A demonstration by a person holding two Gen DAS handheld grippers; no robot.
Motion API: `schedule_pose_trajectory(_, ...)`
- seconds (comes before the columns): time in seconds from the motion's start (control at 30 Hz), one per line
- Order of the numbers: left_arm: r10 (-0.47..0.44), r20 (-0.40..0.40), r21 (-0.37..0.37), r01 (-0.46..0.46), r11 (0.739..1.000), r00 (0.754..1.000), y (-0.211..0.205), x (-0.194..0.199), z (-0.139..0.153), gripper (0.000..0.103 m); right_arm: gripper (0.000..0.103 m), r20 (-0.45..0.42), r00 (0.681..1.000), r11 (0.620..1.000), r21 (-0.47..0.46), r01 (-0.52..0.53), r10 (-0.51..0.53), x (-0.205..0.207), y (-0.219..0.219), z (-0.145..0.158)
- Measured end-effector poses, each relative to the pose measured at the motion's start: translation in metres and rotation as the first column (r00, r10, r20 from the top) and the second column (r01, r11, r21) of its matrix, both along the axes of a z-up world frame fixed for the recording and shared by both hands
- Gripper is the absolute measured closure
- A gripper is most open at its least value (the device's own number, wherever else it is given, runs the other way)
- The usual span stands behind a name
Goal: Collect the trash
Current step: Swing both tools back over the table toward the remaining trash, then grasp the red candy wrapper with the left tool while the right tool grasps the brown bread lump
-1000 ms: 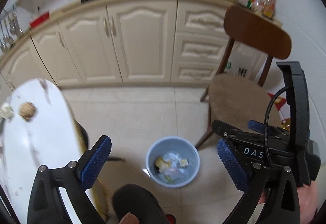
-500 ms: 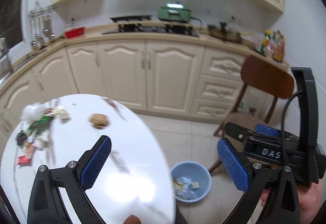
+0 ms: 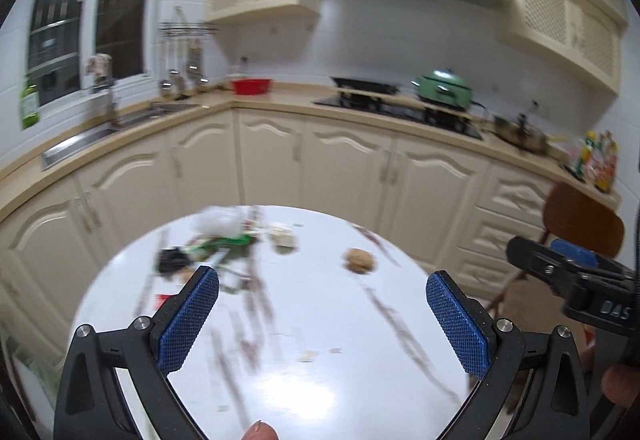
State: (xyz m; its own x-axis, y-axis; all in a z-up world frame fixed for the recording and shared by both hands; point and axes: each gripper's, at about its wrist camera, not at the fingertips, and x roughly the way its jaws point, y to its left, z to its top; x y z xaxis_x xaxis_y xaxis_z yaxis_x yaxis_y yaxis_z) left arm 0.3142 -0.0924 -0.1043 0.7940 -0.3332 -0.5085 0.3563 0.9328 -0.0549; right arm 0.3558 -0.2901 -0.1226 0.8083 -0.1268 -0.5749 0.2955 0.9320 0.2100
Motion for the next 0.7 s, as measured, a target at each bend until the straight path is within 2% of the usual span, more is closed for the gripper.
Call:
schedule_pose_trajectory(0.2, 0.126, 0.026, -0.025, -0.125, 0.992, 0.992, 0.053, -0.026, 0.004, 0.001, 0.000, 0.036, 0.992, 0.991, -0.075, -0.114, 0.117, 0.018, 0.067, 0.021)
schedule_pose_trajectory(0.3, 0.178, 0.030, -0.034, -0.177, 0.984, 0.984, 0.064, -0.037, 0.005, 0.001, 0.000, 0.052, 0.985, 0.982, -0.104, -0.156, 0.162, 0.023, 0.092, 0.028)
schedule_pose_trajectory(0.5, 0.259, 0.047, -0.038, -0.257, 0.966, 0.965, 0.075, -0.054, 0.010, 0.001, 0.000, 0.080, 0.968, 0.961, -0.158, -0.225, 0.240, 0.032, 0.134, 0.037)
schedule_pose_trajectory(0.7, 0.292, 0.064, -0.048, -0.289, 0.956, 0.954, 0.074, -0.047, 0.011, 0.001, 0.000, 0.102, 0.953, 0.946, -0.193, -0.262, 0.285, 0.038, 0.156, 0.040)
